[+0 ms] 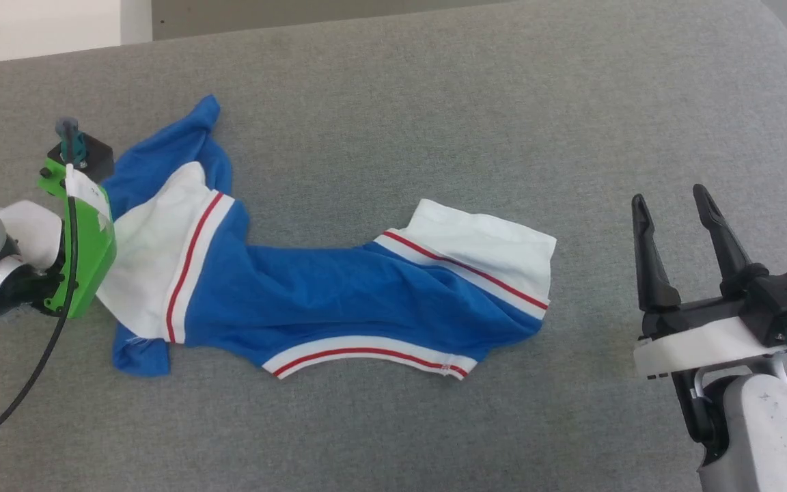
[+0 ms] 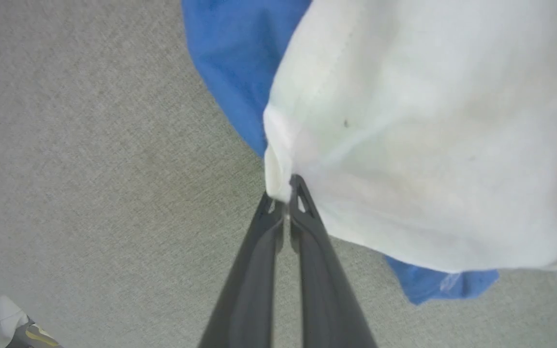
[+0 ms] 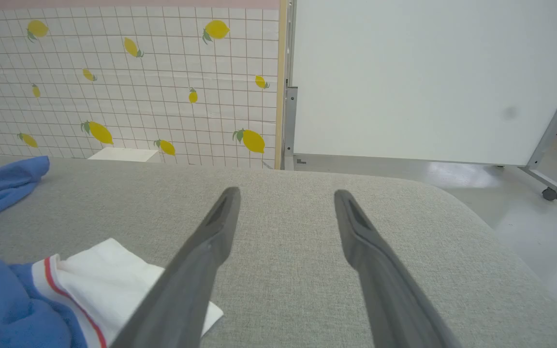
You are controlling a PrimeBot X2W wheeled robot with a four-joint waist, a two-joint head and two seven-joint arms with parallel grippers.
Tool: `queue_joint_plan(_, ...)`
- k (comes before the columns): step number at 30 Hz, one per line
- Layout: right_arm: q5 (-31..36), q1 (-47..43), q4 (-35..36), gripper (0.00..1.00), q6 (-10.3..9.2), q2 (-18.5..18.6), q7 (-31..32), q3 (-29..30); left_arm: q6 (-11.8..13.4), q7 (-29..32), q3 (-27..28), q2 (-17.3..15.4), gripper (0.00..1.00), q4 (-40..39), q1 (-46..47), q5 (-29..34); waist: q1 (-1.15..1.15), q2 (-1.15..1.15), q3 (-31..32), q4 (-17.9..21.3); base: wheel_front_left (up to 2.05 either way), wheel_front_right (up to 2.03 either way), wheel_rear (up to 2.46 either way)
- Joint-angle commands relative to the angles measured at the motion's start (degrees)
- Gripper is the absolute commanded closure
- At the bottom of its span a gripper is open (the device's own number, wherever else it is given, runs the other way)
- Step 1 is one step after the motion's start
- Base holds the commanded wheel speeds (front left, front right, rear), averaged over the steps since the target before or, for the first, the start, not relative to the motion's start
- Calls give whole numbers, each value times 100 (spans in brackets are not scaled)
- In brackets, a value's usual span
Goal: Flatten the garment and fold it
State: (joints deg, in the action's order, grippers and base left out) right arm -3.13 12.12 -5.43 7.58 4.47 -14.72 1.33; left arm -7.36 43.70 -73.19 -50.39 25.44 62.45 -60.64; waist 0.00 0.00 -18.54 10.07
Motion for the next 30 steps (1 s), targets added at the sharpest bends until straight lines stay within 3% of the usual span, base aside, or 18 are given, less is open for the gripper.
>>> queue_joint_plan(1, 17, 73, 22, 0, -9, -34, -28, 15, -13, -53, 5, -35, 100, -19, -72, -51, 0, 0, 42, -39, 0, 0, 0)
queue_joint_plan(7, 41, -47, -10, 0, -9, -46, -28, 69, -13, -656, 122, -191, 100, -468, -149, -203, 0, 0, 278, -179, 0, 0, 0)
queue_joint_plan(12, 46, -246, -61, 0, -9, -34, -28, 161, 2, -1235, 189, -568, 100, -1046, -430, -246, 0, 0, 571, -402, 0, 0, 0)
queue_joint_plan(20, 49, -402, -102, 0, -9, 11, -28, 141, 504, -2011, 229, -989, 100, -1501, -1495, -749, 0, 0, 888, -677, 0, 0, 0)
queue_joint_plan(25, 21, -433, -132, 0, -9, 40, -28, 82, 671, -2351, 147, -938, 100, -1465, -2334, -1076, 0, 0, 945, -678, 0, 0, 0)
queue_joint_plan(30, -8, -513, -188, 0, -9, 76, -28, 93, 652, -2495, 85, -716, 100, -1411, -2890, -1175, 0, 0, 1018, -676, 0, 0, 0)
